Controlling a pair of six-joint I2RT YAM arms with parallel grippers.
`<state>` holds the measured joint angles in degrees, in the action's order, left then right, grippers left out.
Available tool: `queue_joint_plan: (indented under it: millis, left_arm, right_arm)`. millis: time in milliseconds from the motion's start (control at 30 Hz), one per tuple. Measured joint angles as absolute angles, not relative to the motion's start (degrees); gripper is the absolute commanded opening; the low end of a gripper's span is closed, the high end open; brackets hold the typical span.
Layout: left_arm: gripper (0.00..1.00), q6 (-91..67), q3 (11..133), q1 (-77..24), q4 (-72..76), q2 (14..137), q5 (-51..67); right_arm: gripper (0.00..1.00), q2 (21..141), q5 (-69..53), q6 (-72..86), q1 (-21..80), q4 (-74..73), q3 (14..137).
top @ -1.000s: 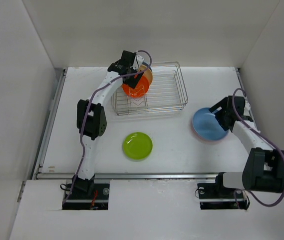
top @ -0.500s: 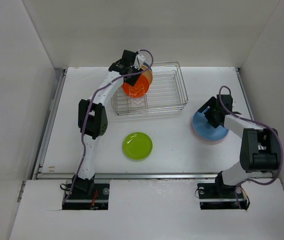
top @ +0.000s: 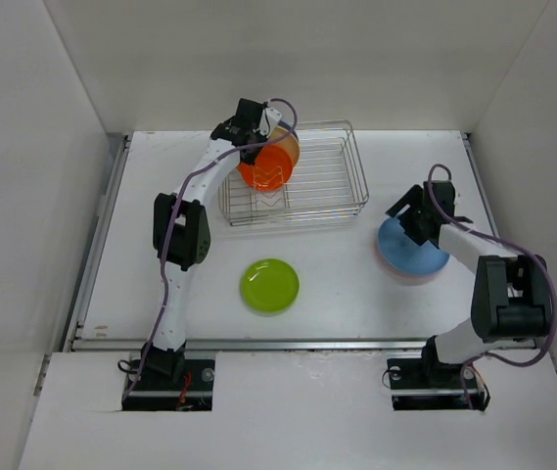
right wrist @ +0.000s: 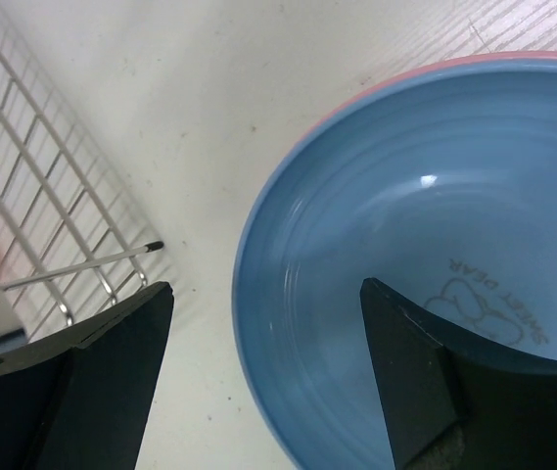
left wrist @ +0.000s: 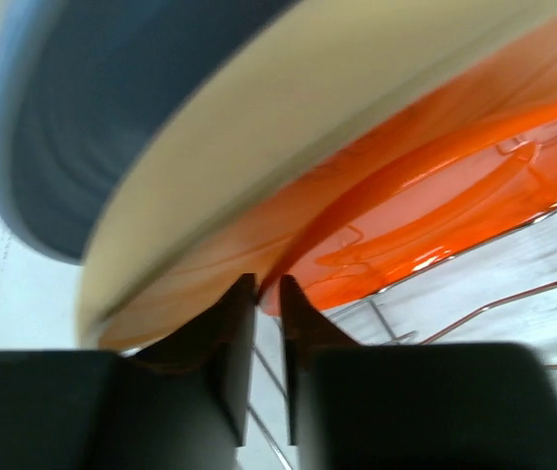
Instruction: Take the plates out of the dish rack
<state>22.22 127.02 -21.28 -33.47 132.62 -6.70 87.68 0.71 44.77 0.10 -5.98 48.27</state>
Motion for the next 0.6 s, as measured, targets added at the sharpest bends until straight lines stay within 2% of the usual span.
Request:
queue_joint_plan:
  millis: [33,600]
  left_arm:
    - [0.0,22.31,127.11,-21.12,-33.52,132.62,-6.74]
    - [0.0,22.65,127.2,-21.3,-35.86,130.23,-5.41]
  right_arm:
    - [0.83,86.94,1.08,44.75,0.3,-6.13,48.27]
    - [0.83,75.68,5.45,42.22,2.35,-13.47,48.71]
